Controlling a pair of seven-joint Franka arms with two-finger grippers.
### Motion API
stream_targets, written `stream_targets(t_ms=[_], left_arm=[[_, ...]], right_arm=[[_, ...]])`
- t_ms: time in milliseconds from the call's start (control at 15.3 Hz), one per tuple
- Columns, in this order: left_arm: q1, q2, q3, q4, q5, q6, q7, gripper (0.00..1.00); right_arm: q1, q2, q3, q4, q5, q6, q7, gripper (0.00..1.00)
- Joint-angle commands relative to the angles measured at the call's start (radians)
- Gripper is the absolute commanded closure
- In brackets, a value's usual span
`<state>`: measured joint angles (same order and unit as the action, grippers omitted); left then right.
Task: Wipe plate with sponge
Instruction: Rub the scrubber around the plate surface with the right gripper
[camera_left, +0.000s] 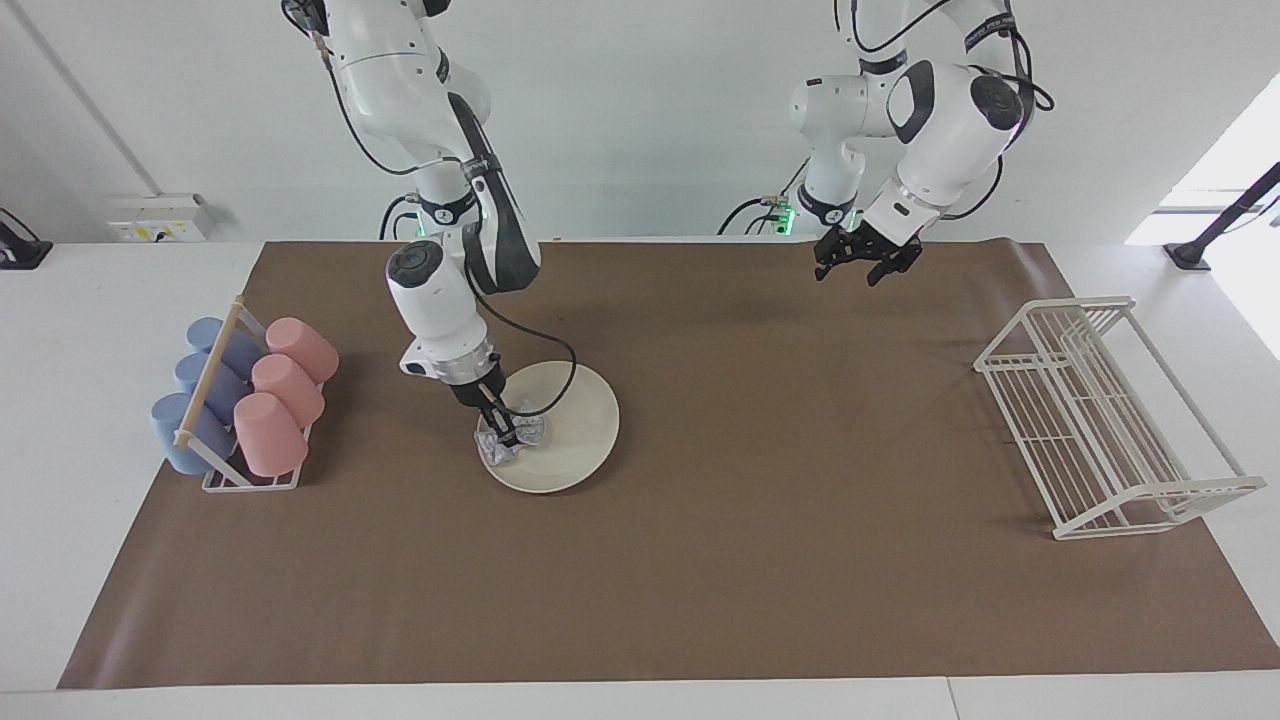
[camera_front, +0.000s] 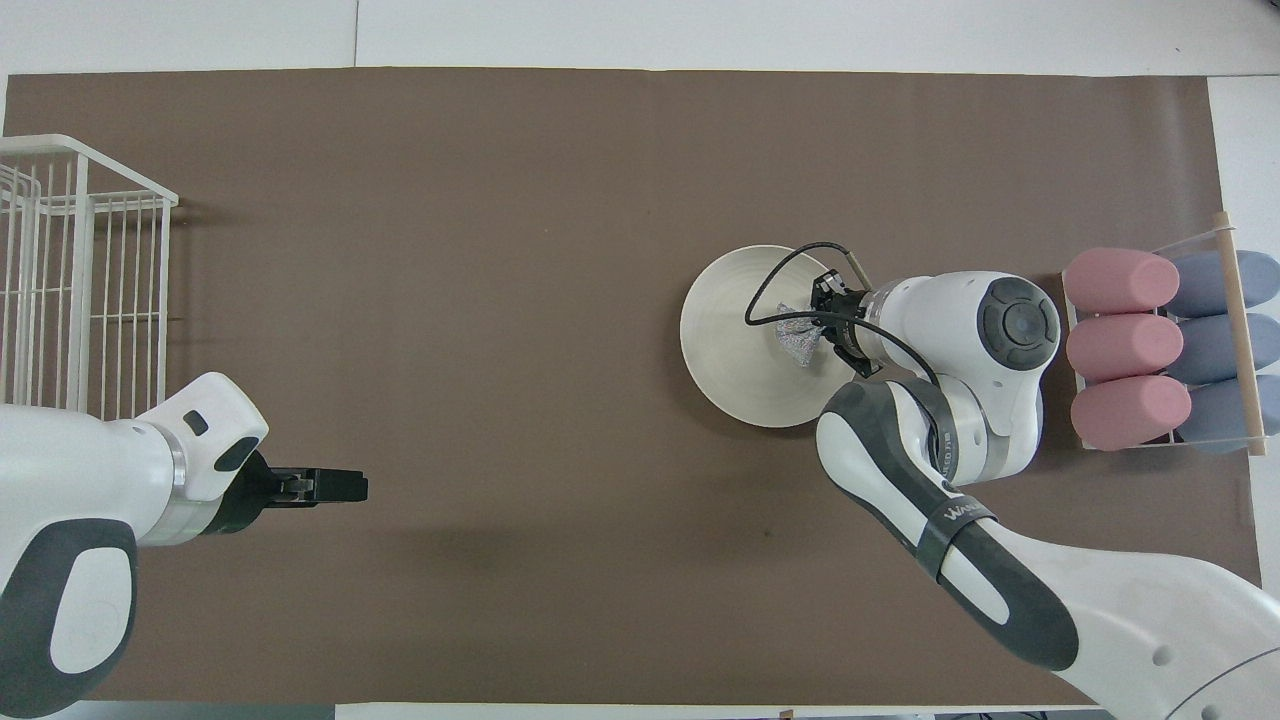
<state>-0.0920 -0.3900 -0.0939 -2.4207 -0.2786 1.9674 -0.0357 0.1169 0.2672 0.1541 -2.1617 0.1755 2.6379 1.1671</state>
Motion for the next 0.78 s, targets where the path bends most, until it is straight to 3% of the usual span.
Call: stream_targets(t_ms=[0, 392, 588, 719], left_arm=[[0.032, 0.016, -0.001, 0.012, 0.024, 0.008, -0.013, 0.0], [0.063, 0.016, -0.001, 0.012, 0.024, 0.01, -0.075, 0.0], [0.063, 0.016, -0.001, 0.014, 0.024, 0.011, -0.075, 0.0], [0.063, 0.016, -0.001, 0.014, 0.024, 0.011, -0.075, 0.0]], right_arm=[[0.05, 0.014, 0.01, -0.043, 0.018, 0.016, 0.032, 1.0], [0.202, 0.043, 0.01, -0.043, 0.019, 0.12, 0.31, 1.0], [0.181, 0.044, 0.009, -0.043, 0.019, 0.122, 0.26, 1.0], [0.124, 0.046, 0.009, -0.043, 0.018, 0.114, 0.125, 1.0]])
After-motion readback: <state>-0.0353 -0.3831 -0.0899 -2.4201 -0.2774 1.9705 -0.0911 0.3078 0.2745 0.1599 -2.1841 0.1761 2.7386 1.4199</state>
